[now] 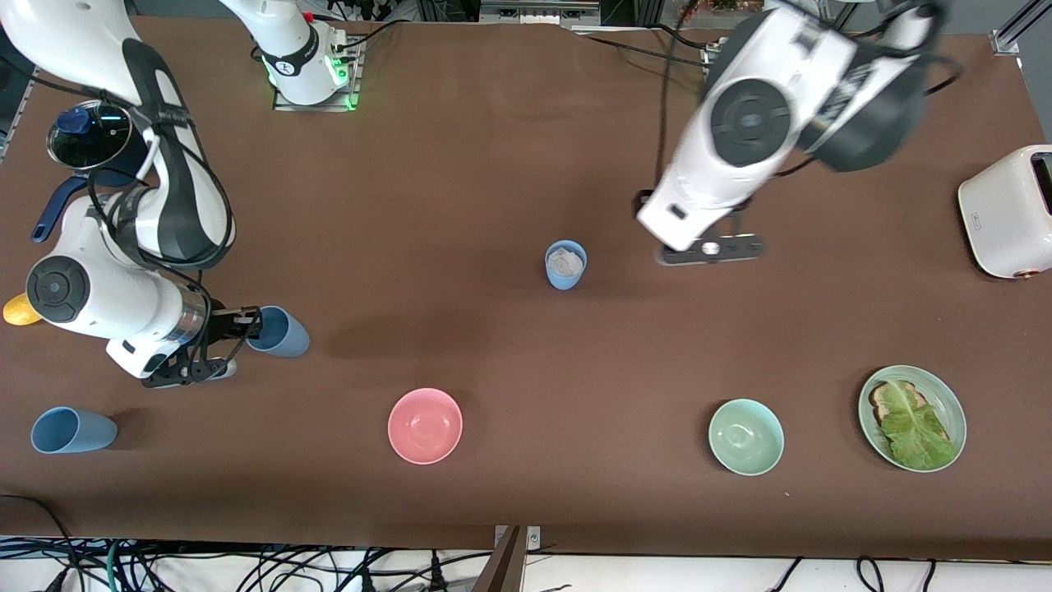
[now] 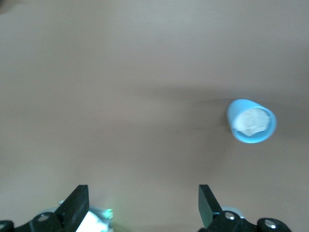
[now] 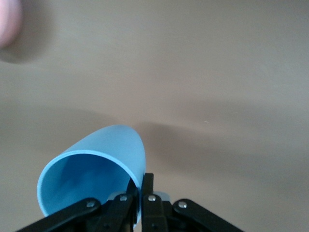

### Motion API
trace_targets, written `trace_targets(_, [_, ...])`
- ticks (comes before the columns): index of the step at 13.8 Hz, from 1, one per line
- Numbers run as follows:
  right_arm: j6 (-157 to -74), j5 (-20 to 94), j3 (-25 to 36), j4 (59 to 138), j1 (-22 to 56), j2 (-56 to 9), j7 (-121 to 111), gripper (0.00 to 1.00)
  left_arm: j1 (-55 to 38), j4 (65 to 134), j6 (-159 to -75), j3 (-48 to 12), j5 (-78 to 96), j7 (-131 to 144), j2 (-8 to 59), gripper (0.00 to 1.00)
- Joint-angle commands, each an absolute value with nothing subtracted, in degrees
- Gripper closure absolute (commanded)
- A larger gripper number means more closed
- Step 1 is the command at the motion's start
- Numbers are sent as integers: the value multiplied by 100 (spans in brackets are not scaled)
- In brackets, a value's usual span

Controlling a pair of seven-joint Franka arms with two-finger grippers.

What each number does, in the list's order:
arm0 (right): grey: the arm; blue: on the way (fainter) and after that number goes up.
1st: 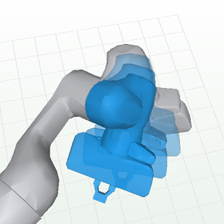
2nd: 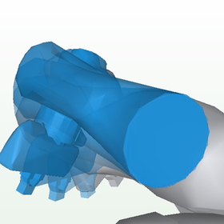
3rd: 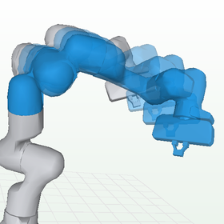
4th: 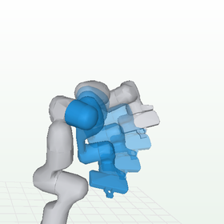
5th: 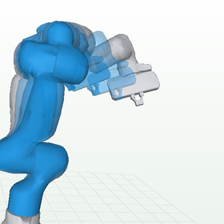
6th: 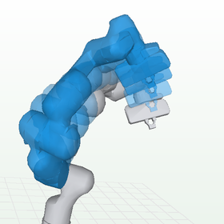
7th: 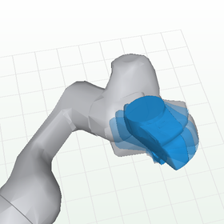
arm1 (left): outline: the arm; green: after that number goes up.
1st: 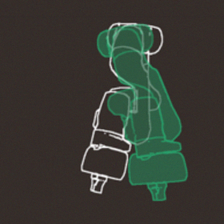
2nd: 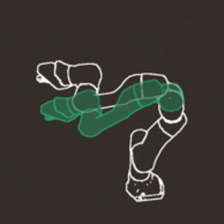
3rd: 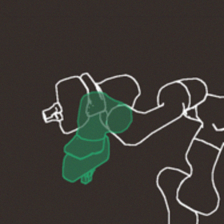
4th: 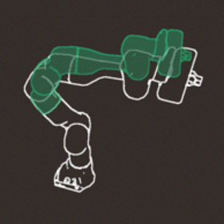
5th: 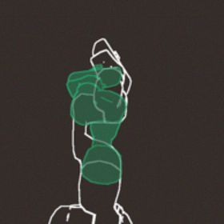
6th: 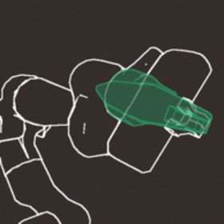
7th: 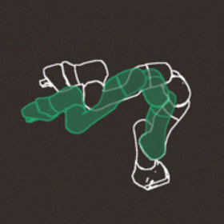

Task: Stack blue cups with both arms
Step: 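Return the left gripper to rest while the right gripper carries the cup over, then lower the held blue cup into the tissue cup and open the right gripper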

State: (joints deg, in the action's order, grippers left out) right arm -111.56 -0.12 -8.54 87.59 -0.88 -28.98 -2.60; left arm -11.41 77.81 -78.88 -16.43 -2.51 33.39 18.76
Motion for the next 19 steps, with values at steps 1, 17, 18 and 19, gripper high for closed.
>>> trace_targets(1, [-10610, -9, -1387, 8263, 60, -2900, 550, 100, -337, 7734, -7620, -1679, -185, 2203, 1338, 0])
trace_targets(17, [-10836, -246, -793, 7349, 4145, -3321, 5570, 100, -615, 10021, -9388, 53, -167, 53, -256, 0])
trace_targets(18, [-10872, -246, -678, 7269, 4366, -3427, 5825, 100, -615, 9959, -9378, 53, -167, 53, -203, 0])
trace_targets(19, [-10942, -263, -651, 7260, 4446, -3480, 5949, 100, -624, 9958, -9378, 44, -167, 61, -202, 0])
